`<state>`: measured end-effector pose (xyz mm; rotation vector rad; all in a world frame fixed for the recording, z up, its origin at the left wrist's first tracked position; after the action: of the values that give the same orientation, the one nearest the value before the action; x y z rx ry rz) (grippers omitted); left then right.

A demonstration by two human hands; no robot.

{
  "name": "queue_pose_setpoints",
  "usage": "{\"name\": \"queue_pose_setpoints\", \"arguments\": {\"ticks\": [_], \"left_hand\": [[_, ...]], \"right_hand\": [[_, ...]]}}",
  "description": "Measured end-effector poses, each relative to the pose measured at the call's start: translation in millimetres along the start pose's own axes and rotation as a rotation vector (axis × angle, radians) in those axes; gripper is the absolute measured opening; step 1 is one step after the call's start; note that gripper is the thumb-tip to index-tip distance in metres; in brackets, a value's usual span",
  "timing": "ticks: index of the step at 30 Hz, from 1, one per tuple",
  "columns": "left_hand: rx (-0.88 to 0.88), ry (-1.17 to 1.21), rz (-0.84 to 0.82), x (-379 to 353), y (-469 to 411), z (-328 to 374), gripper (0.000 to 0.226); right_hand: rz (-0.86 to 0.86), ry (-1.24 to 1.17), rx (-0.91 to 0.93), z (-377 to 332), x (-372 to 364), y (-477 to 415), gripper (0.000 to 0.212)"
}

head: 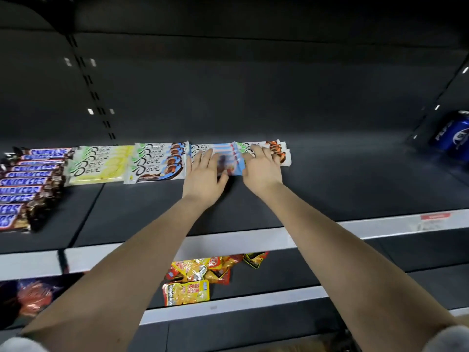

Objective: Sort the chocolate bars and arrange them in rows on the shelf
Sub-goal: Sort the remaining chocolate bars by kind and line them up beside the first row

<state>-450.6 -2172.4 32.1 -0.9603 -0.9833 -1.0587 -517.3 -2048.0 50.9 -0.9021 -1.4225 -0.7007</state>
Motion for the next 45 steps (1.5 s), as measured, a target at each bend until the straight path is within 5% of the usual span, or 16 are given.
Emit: {"name": "queue_pose_setpoints", "arguments": {"ticks": [28, 45], "left_hand": [[0.679, -0.173, 0.198, 171.2, 224.2, -364.2, 0.047], [0.668, -0.084, -0.015, 181.5, 224.0, -498.3, 0.066]], "right_hand": [[0.04, -0.14, 0.899, -468.5, -10.9, 28.4, 0.033], [-0.143, 0.002, 0.869, -579.1, -43.1, -16.0, 0.056]]}}
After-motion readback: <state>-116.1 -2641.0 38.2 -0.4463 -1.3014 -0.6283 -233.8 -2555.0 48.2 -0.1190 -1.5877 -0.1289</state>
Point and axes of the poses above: each hand's wrist, its own y-axis away from the middle knuckle, its own x-axis out of the back of the hand, z = x × y, the point moved 4 cm from there along -y, towards the middle knuckle, and after that the axes turned 12 degrees about -z, right-handed, at the moved point
